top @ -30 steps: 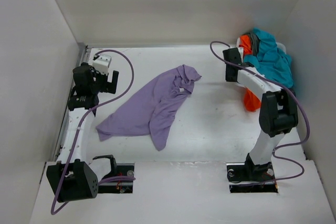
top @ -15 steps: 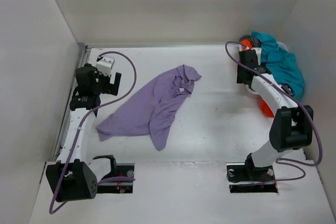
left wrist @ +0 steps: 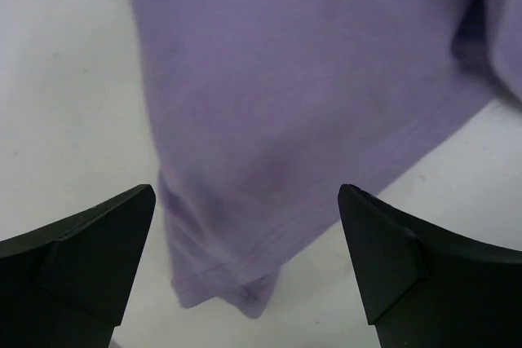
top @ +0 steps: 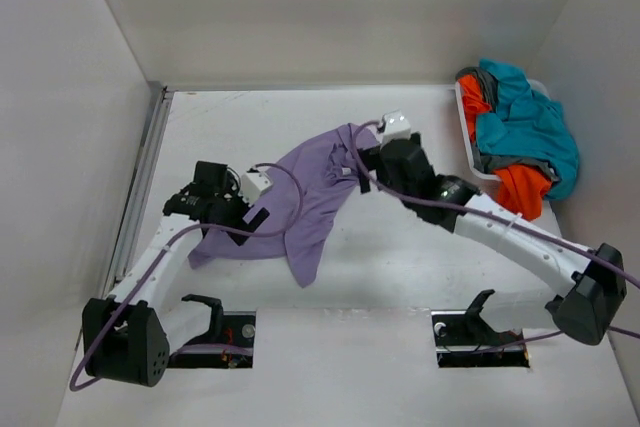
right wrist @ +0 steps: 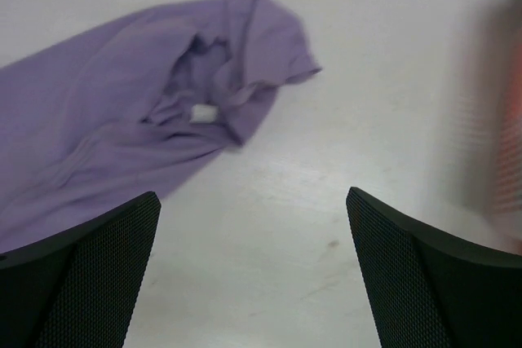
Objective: Fold and stack the t-shirts
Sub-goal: Move the tshirt to the center of the board
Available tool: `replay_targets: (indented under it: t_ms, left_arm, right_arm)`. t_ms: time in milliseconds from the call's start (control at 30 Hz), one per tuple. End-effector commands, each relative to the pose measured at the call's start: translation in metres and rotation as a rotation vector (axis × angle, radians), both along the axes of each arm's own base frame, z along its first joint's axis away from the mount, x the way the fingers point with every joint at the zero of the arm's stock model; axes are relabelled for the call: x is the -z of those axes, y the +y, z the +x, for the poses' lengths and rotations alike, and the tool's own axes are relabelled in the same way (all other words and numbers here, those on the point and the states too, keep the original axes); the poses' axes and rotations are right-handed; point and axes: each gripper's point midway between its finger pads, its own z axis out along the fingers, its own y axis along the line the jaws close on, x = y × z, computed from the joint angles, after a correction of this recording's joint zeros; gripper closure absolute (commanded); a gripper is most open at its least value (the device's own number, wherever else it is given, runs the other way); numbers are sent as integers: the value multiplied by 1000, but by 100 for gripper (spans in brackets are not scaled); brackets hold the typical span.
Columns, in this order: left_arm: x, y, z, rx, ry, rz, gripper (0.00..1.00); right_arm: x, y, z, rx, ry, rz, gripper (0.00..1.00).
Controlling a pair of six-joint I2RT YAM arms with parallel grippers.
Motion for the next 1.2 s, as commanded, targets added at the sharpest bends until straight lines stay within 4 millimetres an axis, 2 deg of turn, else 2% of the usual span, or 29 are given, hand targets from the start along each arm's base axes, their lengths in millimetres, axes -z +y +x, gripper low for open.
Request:
replay_targets:
  t_ms: [0, 67, 133, 233, 300, 333, 467, 600, 667, 800, 967, 1067, 1167]
  left_arm:
    - [15, -30, -33, 104, 99, -62, 0]
    - [28, -42, -47, 144, 158, -77, 0]
    - [40, -45, -52, 174, 177, -48, 0]
    - [58, -43, -49, 163, 204, 33, 1]
    - [68, -39, -45, 141, 217, 70, 6]
    - [74, -35, -43, 119, 222, 83, 10]
    - [79, -33, -37, 41, 233, 63, 43]
    - [67, -35, -27, 13, 169, 26, 80]
    - [51, -40, -17, -20, 125, -13, 89]
    - [15, -55, 0, -58, 81, -127, 92]
    - [-3, -66, 2, -86, 124, -229, 92]
    - [-6, -63, 5, -107, 120, -240, 92]
    - [-14, -59, 12, -140, 106, -261, 92]
  right_arm:
    - [50, 80, -57, -202, 113, 244, 0]
    - [72, 93, -67, -208, 160, 271, 0]
    - [91, 110, -78, -229, 221, 294, 0]
    - [123, 134, -95, -258, 309, 304, 0]
    - [136, 139, -101, -233, 354, 329, 2]
    - [144, 141, -102, -202, 378, 363, 4]
    - [154, 145, -107, -152, 418, 457, 9]
    - [157, 137, -110, -122, 423, 490, 11]
    - [154, 134, -110, -116, 415, 501, 11]
    - [158, 137, -107, -115, 425, 498, 11]
    - [189, 158, -100, -124, 541, 453, 18]
    - [207, 152, -97, -67, 602, 438, 33]
    - [217, 148, -96, -42, 659, 465, 58]
